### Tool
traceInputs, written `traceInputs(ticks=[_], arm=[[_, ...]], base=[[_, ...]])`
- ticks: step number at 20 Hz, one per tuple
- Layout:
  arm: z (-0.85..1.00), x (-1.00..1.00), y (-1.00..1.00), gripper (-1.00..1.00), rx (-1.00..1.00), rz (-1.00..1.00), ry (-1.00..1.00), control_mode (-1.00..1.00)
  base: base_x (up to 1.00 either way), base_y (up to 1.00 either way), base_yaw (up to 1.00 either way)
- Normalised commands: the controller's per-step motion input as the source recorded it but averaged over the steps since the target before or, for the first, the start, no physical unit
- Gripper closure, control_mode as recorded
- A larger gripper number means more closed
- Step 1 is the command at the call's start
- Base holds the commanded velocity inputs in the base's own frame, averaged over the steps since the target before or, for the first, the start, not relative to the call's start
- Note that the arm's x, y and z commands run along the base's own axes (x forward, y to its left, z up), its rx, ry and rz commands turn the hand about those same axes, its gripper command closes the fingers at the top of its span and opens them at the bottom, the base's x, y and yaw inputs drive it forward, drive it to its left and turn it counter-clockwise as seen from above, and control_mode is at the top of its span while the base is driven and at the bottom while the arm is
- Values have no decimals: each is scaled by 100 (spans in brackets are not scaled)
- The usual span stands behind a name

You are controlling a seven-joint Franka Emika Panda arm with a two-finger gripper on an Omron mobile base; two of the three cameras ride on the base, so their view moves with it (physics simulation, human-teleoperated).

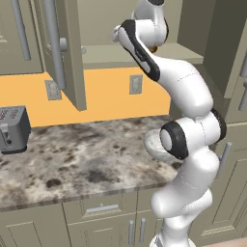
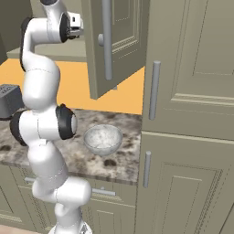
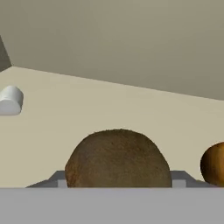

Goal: Open the cabinet. Pick the kiwi and mango from the cabinet and place them into the bowl. Then close the cabinet.

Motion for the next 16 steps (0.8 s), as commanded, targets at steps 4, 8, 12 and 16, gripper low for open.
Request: traceInputs(ticks=[4,8,12,16], arm=[[-28,-100,-27,100,0,0,-4,-100],[-58,-100,-38,100,-2,0,4,-100],[-57,-100,-29,100,-5,0,17,-100],[-93,-100,-6,100,-14,0,27,-100]], base=[[0,0,0],[0,0,0],[0,0,0],[0,0,0]])
